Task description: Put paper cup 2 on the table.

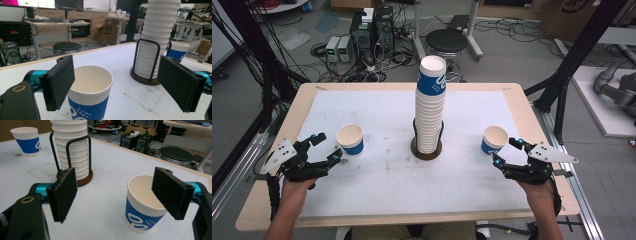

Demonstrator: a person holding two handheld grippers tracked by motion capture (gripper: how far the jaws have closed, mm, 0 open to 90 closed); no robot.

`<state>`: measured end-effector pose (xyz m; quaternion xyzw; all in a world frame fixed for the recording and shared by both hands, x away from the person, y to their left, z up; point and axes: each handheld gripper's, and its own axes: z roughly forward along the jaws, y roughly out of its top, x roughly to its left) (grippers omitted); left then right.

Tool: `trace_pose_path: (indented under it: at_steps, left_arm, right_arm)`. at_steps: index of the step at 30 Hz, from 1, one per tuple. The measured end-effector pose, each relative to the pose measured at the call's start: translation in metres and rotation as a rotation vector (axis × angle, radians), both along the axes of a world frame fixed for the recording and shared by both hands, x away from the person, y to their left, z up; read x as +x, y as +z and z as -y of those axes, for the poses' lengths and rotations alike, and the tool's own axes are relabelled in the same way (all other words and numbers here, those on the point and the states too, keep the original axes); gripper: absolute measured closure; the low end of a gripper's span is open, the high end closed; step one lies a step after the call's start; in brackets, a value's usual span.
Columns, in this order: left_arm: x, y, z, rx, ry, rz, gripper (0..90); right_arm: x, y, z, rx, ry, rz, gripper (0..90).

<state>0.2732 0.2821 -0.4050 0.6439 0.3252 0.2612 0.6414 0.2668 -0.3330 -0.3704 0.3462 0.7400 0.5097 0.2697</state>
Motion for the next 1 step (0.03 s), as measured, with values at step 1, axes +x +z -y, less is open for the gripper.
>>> trace_pose_path:
  at_steps: [1]
  left_arm:
    - [-0.0001,0.0,0.0002,0.0,0.0,0.0,14.7]
  right_arm:
    - [0.0,0.0,-0.0001,0.001,0.0,-0.002,21.1]
